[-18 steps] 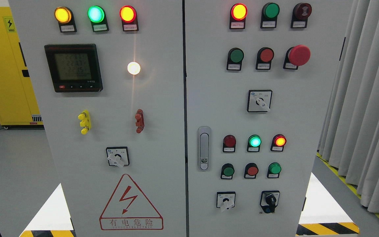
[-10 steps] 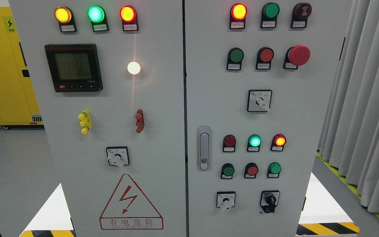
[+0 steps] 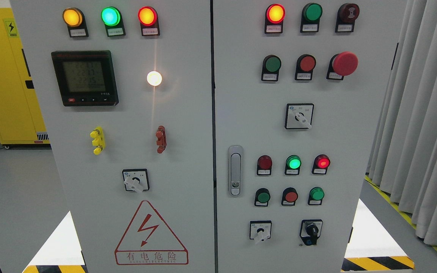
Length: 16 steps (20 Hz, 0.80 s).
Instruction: Press green start button
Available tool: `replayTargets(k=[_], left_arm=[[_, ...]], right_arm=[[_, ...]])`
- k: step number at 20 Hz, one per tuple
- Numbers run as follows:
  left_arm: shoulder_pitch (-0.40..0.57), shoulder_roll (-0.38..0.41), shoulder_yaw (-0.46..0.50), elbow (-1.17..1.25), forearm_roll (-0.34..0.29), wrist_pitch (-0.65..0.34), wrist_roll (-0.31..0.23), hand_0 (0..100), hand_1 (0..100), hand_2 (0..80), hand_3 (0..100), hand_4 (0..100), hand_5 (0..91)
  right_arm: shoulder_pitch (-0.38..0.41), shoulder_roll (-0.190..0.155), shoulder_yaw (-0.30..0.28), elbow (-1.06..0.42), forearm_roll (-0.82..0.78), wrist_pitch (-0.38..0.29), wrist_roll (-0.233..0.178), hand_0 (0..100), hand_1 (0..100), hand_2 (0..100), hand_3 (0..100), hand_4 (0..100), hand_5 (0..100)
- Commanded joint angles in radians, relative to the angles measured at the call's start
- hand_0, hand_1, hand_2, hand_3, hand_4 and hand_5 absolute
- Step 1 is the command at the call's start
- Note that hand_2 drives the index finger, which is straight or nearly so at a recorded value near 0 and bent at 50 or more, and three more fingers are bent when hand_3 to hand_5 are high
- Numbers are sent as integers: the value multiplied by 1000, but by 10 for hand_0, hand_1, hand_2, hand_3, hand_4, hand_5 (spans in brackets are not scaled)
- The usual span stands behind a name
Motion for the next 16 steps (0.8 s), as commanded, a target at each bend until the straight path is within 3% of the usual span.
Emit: replayTargets(k=[1,3,5,6,7,10,16], left_arm=[[1,0,0,0,0,1,0,120,556,0,0,0,0],[0,0,0,0,0,1,0,120,556,0,0,0,0],[0,0,0,0,0,1,0,120,556,0,0,0,0],[0,0,0,0,0,1,0,120,556,0,0,0,0],[0,0,0,0,0,1,0,120,556,0,0,0,0],[0,0,0,0,0,1,0,120,556,0,0,0,0],[1,0,0,0,0,1,0,120,556,0,0,0,0]], right_arm=[[1,2,-13,0,111,-3,-6,520,660,0,176,314,182],[-2,22,-65,2,263,-7,-53,472,687,0,178,323,189],[-13,27,-98,-1,418,-18,-75,454,767,0,466,599,531],[-16,28,-122,-1,492,-30,-77,473,796,0,640,789,805],[-23,28,-151,-7,576,-41,-80,498,827,0,806,938,950],[-59,33,-199,-39,773,-41,-92,522,876,0,937,1000,1000],[-212,30,-198,-26,928,12,-81,578,939,0,968,1000,1000]])
